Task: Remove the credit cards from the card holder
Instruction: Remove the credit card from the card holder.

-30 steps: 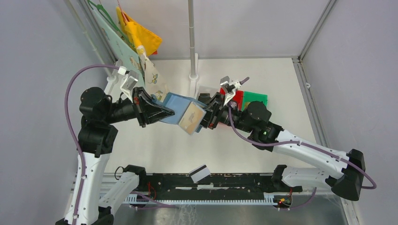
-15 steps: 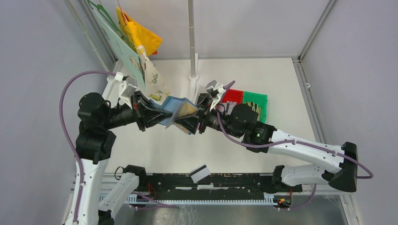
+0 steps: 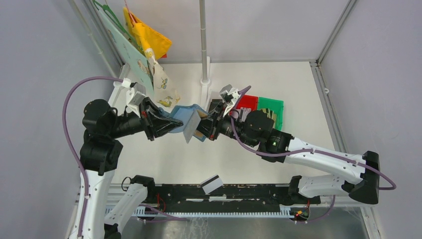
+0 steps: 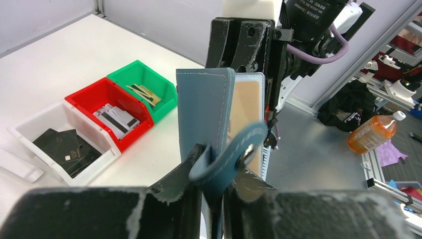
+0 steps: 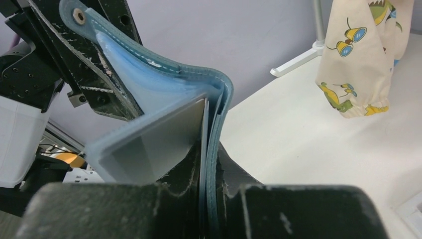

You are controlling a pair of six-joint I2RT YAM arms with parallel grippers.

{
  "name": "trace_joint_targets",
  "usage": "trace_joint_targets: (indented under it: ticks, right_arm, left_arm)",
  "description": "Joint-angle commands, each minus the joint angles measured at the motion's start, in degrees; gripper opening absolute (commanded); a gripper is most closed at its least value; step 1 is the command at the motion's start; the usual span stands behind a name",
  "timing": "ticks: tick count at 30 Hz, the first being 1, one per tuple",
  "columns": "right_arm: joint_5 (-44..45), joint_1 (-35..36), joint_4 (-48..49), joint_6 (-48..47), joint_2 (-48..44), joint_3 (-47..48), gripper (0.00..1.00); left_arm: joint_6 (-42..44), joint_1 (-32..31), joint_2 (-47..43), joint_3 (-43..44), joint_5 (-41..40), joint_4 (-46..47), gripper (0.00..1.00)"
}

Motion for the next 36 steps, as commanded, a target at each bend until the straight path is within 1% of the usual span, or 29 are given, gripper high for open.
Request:
trace_joint_targets:
  ticks: [1, 2, 4, 5, 8, 11, 14, 17, 22, 24, 26, 31, 36]
  right_arm:
    - [0.9, 0.9, 2.6, -0.2, -2.3, 0.4, 0.09]
    - [1.2, 1.0, 2.4, -0.1, -2.6, 0.3, 0.06]
    - [1.8, 0.9, 2.4, 0.1, -3.0, 0.0, 0.01]
    - [2.0, 1.0, 2.4, 0.3, -3.0, 0.1, 0.00]
    - [3.1, 1.0, 1.1, 1.2, -2.4, 1.1, 0.00]
    - [6.0, 1.7, -2.1, 1.6, -1.0, 3.5, 0.00]
    - [11.4, 3.0, -8.0, 1.3, 1.0, 7.3, 0.00]
    - [15.8, 3.4, -10.8, 1.6, 2.1, 9.0, 0.00]
    - [22.1, 4.9, -14.0, 0.2, 4.6, 12.2, 0.00]
    - [24.0, 5.4, -15.7, -0.5, 5.5, 13.1, 0.00]
    - [25.8, 5.8, -16.6, -1.3, 6.7, 14.3, 0.00]
    - [28.2, 6.9, -17.6, -3.1, 10.2, 17.6, 0.00]
    - [29.4, 7.6, -17.6, -3.7, 11.1, 18.4, 0.00]
  left_arm:
    - [3.4, -0.1, -0.2, 1.0, -0.3, -0.6, 0.33]
    - [3.1, -0.1, -0.1, 1.2, 0.0, -0.6, 0.39]
    - [2.2, -0.1, 0.0, 1.3, 1.0, -0.6, 0.45]
    - [1.8, -0.1, -0.1, 1.2, 1.2, -0.6, 0.49]
    - [1.9, -0.1, -0.9, -0.5, 1.3, -0.5, 0.61]
    - [4.6, -0.1, -2.5, -2.9, -0.1, -0.5, 0.73]
    - [8.7, -0.1, -4.1, -4.1, -3.1, -1.0, 0.78]
    - [14.1, -0.2, -4.9, -4.4, -4.0, -3.5, 0.85]
    - [25.1, -0.1, -7.0, -7.5, -9.0, -6.9, 0.88]
    - [27.6, -0.1, -7.5, -8.4, -11.4, -7.8, 0.89]
    - [28.0, -0.2, -7.4, -8.7, -12.3, -8.1, 0.91]
    - [27.6, -0.1, -6.7, -9.4, -10.1, -8.1, 0.93]
    - [26.8, -0.1, -6.4, -9.3, -7.9, -8.4, 0.93]
